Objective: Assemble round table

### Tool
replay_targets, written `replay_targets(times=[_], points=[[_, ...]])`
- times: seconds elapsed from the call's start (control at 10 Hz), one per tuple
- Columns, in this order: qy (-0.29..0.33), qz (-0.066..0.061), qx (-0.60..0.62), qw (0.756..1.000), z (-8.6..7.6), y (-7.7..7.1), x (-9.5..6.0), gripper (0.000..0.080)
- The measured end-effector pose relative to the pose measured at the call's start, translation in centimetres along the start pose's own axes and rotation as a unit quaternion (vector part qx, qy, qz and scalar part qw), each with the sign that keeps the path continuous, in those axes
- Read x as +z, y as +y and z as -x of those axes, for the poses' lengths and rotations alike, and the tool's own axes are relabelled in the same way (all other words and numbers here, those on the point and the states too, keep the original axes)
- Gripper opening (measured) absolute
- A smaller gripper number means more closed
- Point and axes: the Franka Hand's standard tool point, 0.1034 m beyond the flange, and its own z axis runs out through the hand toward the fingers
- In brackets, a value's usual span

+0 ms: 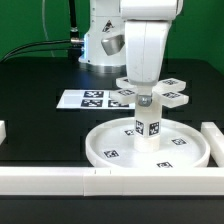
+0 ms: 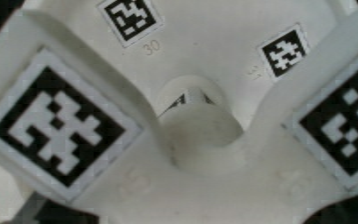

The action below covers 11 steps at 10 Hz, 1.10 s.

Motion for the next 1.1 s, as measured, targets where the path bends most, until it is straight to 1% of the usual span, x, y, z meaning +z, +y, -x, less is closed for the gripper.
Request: replay_targets(times=[0.1,0.2,0.3,0.6,0.7,0.8,0.9,1.0,1.1], points=[[0.000,0.000,0.000,1.000,0.1,0.1,0.0,0.0479],[0.000,0.000,0.001,1.000,0.3,0.1,0.0,0.0447],[-0.001,-0.001,-0.008,1.000,0.9,0.3,-0.1,0.0447],[0.000,-0.002,0.020,1.000,1.1,0.3,0.0,0.0447],[0.000,-0.004,0.089,0.996,0.9,0.2,0.0,0.0447],[-0.002,-0.009,0.157,0.988,0.4,0.0,0.0,0.0448],[-0.002,-0.010,0.195,0.981,-0.1,0.0,0.0,0.0448],[0.000,-0.011,0.248,0.969,-0.7,-0.1,0.0,0.0448],[-0.001,-0.010,0.289,0.957,-0.8,-0.1,0.0,0.0448]])
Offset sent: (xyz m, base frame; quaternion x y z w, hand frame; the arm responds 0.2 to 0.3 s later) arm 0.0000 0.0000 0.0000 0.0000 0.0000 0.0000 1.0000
